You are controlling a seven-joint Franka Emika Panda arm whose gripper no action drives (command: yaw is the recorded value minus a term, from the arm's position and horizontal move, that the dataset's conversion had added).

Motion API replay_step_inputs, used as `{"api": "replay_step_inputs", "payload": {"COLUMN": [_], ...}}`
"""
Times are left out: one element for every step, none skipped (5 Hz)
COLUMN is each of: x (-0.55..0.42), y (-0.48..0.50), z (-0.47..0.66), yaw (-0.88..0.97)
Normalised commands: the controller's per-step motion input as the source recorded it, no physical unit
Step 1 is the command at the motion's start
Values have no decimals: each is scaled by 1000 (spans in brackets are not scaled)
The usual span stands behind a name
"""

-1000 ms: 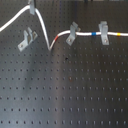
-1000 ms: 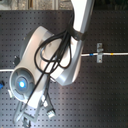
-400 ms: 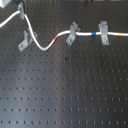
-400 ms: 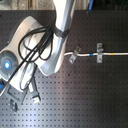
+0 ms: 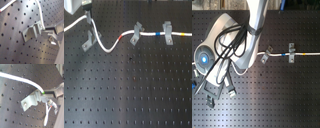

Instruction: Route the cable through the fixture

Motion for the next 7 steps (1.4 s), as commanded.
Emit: {"api": "replay_step_inputs", "payload": {"x": [-236, -74, -144, -159, -246, -193, -224], "y": [-301, -144, -61, -97, -50, 40, 67], "z": [71, 174, 233, 266, 77, 201, 281], "yaw": [-146, 43, 166, 146, 200, 203, 200]}}
